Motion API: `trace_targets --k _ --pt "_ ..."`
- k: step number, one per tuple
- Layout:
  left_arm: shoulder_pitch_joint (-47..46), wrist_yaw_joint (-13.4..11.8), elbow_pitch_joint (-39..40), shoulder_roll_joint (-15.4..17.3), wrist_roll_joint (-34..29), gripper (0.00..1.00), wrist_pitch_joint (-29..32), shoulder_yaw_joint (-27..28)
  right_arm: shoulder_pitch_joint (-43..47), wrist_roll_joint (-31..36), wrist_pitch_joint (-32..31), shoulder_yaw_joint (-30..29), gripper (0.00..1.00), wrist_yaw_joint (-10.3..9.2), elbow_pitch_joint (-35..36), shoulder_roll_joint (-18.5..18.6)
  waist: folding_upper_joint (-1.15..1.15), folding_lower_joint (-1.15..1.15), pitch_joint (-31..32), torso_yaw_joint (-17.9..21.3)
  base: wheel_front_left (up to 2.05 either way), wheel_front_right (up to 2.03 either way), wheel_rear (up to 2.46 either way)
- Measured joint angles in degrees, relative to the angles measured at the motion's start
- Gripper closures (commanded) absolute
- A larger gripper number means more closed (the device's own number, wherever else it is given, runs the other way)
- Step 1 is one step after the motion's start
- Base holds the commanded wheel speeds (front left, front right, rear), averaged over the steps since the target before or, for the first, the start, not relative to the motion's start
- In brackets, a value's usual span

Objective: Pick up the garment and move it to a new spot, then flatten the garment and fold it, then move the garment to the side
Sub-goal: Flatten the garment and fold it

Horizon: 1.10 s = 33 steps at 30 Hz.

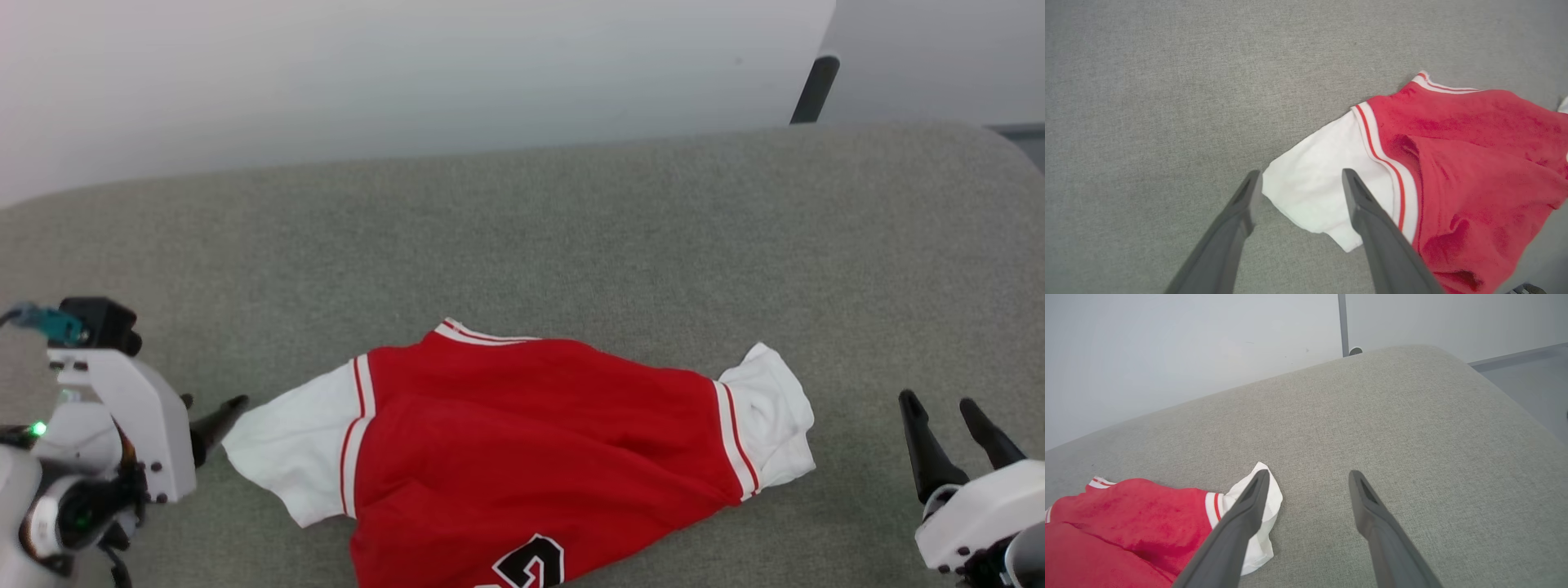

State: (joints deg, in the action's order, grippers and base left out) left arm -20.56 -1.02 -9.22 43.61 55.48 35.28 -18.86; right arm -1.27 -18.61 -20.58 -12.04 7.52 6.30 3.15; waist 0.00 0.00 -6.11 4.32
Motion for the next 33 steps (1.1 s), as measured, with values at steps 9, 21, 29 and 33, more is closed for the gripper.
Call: trace_targets --k 9,21,29,33 --pt "-7.3 0.8 -8.6 0.4 -2.3 0.00 7.9 -4.6 -2.1 -0.7 0.2 0.4 0.00 0.00 0.2 0.2 0.00 0.00 -3.6 0.6 0.00 0.00 0.00" --pt "-11.6 2.8 -18.1 -1.8 -3.1 0.00 10.6 -7.5 -2.9 -1.4 0.4 0.1 0.00 0.00 0.6 0.8 0.00 0.00 -6.7 1.3 0.00 0.00 0.00" --pt "-14.0 3.3 -22.3 -4.2 -1.9 0.00 11.1 -7.5 -3.9 -1.5 0.4 -0.3 0.00 0.00 1.0 0.8 0.00 0.00 -7.5 0.7 0.00 0.00 0.00" --pt "-14.9 3.4 -23.7 -5.8 -1.0 1.00 11.6 -7.5 -4.1 -1.7 -0.2 -0.4 0.00 0.00 1.1 0.9 0.00 0.00 -7.6 0.3 0.00 0.00 0.00"
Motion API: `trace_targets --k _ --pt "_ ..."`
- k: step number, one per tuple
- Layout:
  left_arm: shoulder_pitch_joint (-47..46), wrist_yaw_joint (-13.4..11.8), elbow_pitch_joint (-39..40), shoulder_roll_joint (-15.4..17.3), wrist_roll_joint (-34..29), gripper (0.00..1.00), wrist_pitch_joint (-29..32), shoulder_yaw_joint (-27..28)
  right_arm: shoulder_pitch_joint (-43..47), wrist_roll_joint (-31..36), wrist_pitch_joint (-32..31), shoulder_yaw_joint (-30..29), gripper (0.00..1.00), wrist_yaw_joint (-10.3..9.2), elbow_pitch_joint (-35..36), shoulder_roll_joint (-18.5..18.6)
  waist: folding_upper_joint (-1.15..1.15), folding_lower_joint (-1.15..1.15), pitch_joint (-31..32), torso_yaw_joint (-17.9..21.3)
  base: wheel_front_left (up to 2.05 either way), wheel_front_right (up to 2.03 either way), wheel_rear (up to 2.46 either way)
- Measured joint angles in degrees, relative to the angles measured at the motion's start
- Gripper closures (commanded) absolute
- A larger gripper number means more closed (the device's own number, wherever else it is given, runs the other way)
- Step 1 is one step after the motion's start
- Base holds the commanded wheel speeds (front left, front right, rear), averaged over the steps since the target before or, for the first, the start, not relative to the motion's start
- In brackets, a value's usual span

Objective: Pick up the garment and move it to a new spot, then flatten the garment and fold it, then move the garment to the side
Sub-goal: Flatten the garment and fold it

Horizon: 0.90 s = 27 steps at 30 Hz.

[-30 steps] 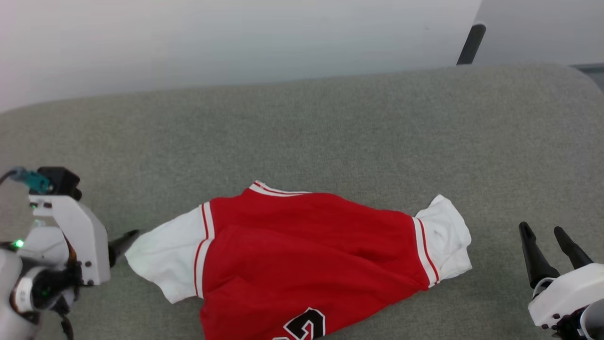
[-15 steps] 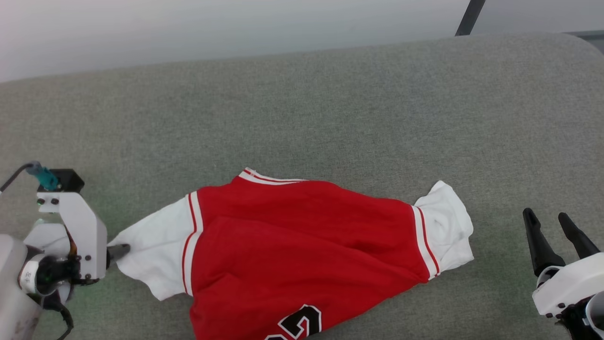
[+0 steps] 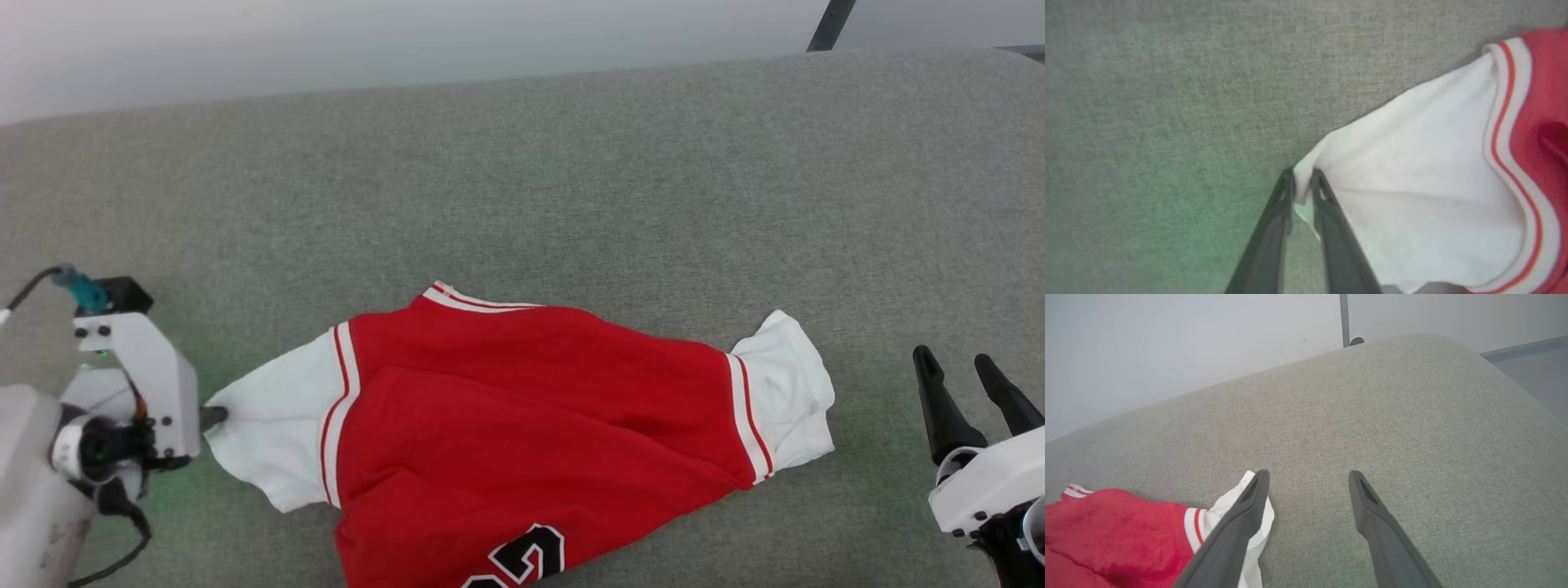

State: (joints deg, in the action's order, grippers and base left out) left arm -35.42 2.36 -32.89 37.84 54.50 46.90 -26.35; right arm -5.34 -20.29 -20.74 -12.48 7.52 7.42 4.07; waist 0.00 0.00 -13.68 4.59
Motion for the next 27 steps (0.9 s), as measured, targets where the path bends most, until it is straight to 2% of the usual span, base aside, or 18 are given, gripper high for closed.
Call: trace_targets --k 6,13,18,27 --pt "-1.1 0.5 -0.5 -1.5 0.3 1.00 -0.3 -0.3 -1.6 -0.5 -3.7 0.6 0.00 0.00 -0.2 1.0 0.00 0.00 -0.1 -0.6 0.00 0.00 0.00" --pt "-2.8 0.7 0.1 -2.8 0.3 1.00 -0.8 -0.8 -6.4 -0.8 -14.9 1.8 0.00 0.00 -3.3 4.4 0.00 0.00 -1.0 -1.8 0.00 0.00 0.00" --pt "-4.2 0.7 0.7 -4.1 -0.1 1.00 -1.0 -1.4 -10.1 -0.8 -21.5 2.9 0.00 0.00 -6.4 5.5 0.00 0.00 -2.0 -3.3 0.00 0.00 0.00" --pt "-6.7 1.5 0.8 -6.4 -0.6 1.00 -2.0 -2.6 -13.3 0.5 -29.4 3.3 0.00 0.00 -11.9 4.5 0.00 0.00 -4.1 -6.3 0.00 0.00 0.00"
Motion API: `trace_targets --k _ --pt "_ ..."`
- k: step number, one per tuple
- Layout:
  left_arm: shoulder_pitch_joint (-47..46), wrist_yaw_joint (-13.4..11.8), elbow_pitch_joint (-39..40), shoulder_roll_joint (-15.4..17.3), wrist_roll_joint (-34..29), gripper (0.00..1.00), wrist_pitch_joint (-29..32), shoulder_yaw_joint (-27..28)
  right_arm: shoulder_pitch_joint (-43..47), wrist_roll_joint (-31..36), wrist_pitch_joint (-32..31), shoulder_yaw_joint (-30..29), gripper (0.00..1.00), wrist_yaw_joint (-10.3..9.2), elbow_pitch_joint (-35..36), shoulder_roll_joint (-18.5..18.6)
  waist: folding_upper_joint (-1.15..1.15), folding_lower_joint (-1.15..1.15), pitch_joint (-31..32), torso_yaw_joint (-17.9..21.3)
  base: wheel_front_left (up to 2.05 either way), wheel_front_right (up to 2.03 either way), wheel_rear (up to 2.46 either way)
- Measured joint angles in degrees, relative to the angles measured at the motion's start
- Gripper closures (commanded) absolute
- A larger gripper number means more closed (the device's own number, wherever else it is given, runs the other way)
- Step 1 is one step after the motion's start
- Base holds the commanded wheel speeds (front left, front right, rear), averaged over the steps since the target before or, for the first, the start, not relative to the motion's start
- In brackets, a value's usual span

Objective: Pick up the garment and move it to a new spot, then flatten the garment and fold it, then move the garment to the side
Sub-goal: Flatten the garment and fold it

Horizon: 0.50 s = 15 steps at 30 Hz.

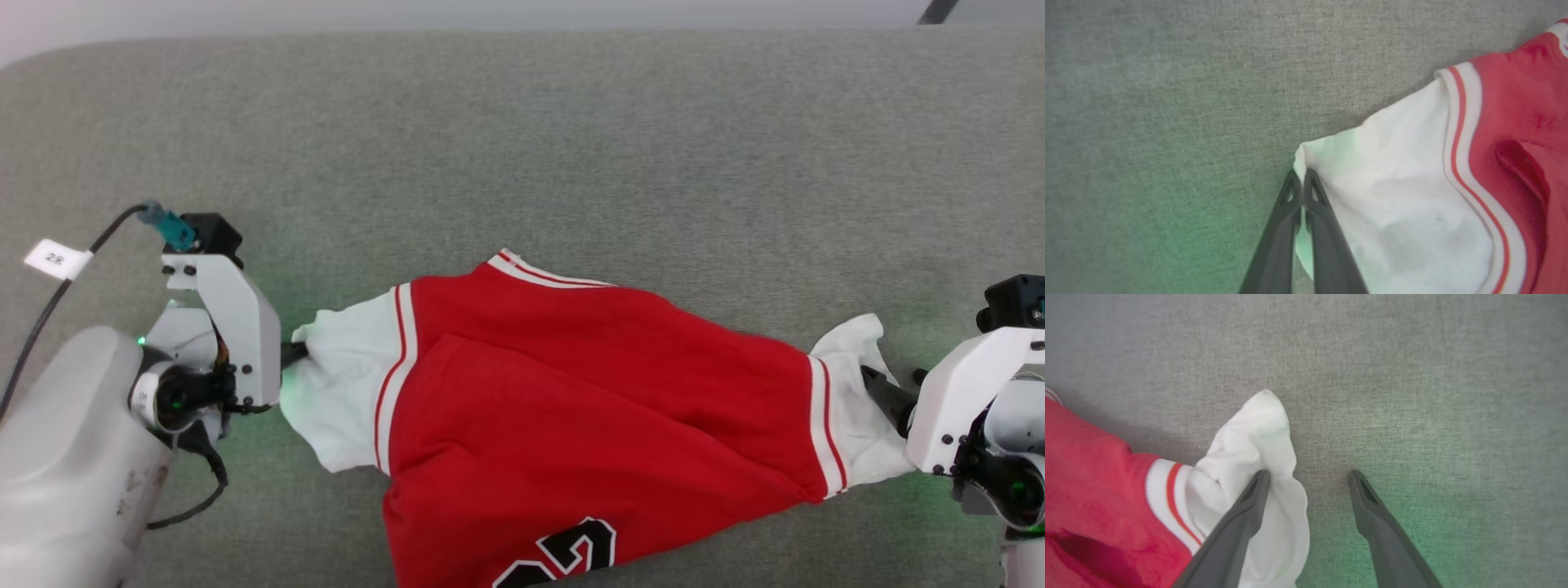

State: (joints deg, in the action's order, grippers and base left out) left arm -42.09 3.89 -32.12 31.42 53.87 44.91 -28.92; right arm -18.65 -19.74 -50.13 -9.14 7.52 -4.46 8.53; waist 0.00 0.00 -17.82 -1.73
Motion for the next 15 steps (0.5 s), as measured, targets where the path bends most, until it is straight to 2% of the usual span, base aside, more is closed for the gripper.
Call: trace_targets --k 3,4,5,6,15 --pt "-0.6 0.5 -0.5 -0.4 0.0 1.00 -0.3 -0.2 -0.8 0.3 -2.3 0.2 0.00 -0.02 -1.3 0.0 0.00 0.00 -0.5 -0.8 0.00 0.00 0.00" --pt "-0.8 0.7 -0.7 -0.6 0.0 1.00 -0.3 -0.3 -1.0 0.6 -2.9 0.2 0.53 -0.02 -1.6 0.1 0.00 0.00 -0.6 -1.0 0.00 0.00 0.00" --pt "-1.0 0.7 -1.0 -0.7 0.0 1.00 -0.4 -0.4 -1.4 1.1 -3.8 0.2 0.88 -0.03 -2.0 0.1 0.00 0.00 -0.7 -1.2 0.00 0.00 0.00" --pt "-1.1 0.7 -1.3 -0.9 0.0 1.00 -0.6 -0.4 -1.8 1.5 -4.7 0.3 1.00 -0.04 -2.4 0.3 0.00 -0.01 -0.8 -1.3 0.00 0.00 0.00" --pt "-2.3 1.6 -4.3 -1.7 0.1 1.00 -0.6 -1.0 -5.3 2.7 -9.5 1.8 1.00 -0.04 -5.3 0.9 0.00 0.00 0.6 -1.4 0.00 0.00 0.00"
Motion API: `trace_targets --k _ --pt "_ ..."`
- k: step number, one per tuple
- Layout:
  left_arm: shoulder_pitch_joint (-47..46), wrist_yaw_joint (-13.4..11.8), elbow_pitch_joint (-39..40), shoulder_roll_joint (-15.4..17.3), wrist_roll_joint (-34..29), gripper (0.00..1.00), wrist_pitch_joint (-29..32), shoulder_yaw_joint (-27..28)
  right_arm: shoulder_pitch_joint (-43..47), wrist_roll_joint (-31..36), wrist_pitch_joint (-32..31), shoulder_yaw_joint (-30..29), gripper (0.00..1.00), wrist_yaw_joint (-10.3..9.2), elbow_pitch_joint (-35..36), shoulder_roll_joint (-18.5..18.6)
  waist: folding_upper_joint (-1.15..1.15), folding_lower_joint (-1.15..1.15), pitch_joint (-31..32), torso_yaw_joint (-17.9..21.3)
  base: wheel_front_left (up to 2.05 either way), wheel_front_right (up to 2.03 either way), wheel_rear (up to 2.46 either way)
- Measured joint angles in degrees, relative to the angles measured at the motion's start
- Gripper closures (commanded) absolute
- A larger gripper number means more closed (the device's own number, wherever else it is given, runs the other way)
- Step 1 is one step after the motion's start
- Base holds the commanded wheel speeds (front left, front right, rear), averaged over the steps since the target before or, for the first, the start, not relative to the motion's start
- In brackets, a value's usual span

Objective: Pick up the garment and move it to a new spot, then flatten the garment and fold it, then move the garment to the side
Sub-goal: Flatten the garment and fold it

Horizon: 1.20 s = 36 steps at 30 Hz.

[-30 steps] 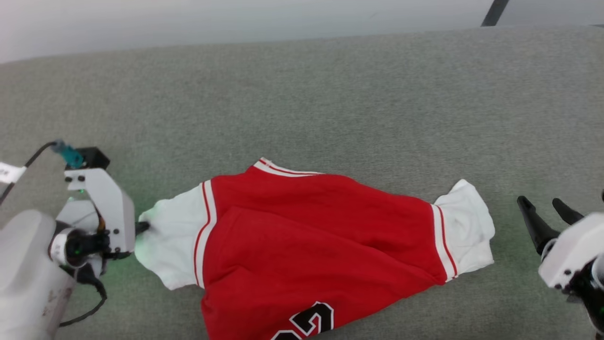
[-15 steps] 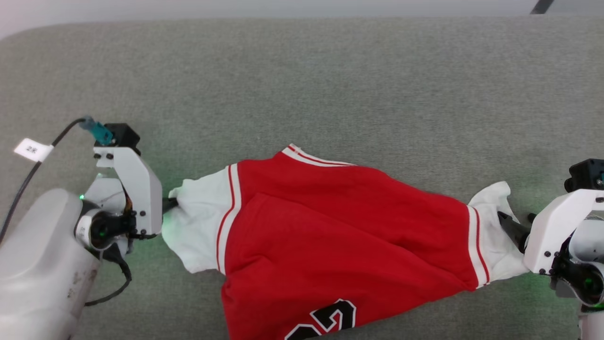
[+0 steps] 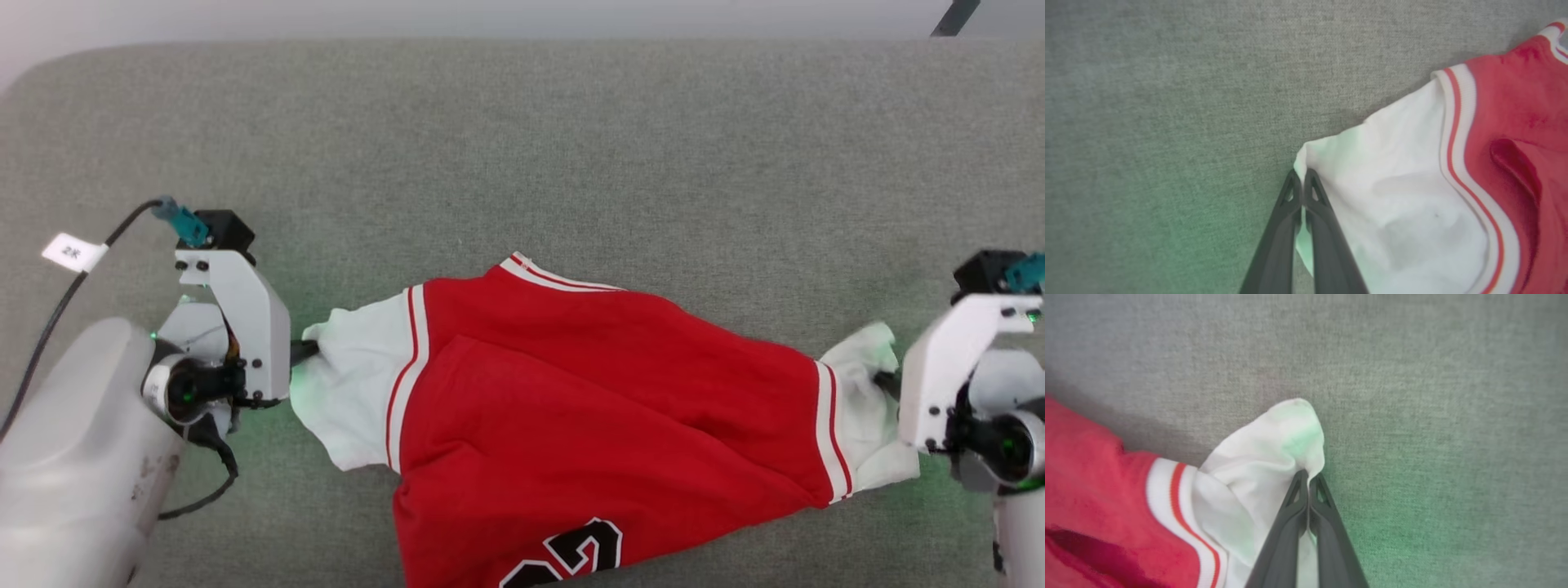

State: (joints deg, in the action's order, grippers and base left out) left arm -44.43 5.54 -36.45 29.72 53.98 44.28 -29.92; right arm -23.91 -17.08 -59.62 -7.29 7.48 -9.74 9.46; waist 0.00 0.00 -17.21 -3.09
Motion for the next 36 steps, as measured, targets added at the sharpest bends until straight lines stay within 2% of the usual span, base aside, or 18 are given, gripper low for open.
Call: trace_targets --k 6,13,24,31,36 --pt "-3.6 0.0 -2.8 -0.2 -1.2 1.00 -1.0 -0.4 -7.7 -0.7 1.3 2.5 1.00 0.00 -1.9 0.7 0.00 0.00 2.5 0.1 0.00 0.00 0.00" --pt "-10.5 -0.9 -6.3 -0.9 -3.9 1.00 -3.1 -0.9 -20.4 -1.2 8.7 7.5 1.00 0.00 -8.8 0.8 0.00 0.00 7.2 0.3 0.00 0.00 0.00" --pt "-23.7 -0.5 -10.7 -1.8 -9.5 1.00 -15.2 -1.2 -40.1 -4.4 29.9 18.2 1.00 0.01 -26.3 0.7 0.00 0.00 15.5 0.6 0.00 0.00 0.00" --pt "-32.5 0.2 -14.0 -1.7 -12.8 1.00 -25.5 -0.9 -50.3 -4.8 44.5 22.8 1.00 0.01 -36.4 1.6 0.00 0.00 18.9 0.3 0.00 0.00 0.00" --pt "-36.7 0.6 -17.2 -2.4 -13.6 1.00 -31.6 -0.6 -55.5 -5.5 51.9 25.2 1.00 0.01 -43.2 1.8 0.00 0.00 20.5 -0.3 0.00 0.00 0.00"
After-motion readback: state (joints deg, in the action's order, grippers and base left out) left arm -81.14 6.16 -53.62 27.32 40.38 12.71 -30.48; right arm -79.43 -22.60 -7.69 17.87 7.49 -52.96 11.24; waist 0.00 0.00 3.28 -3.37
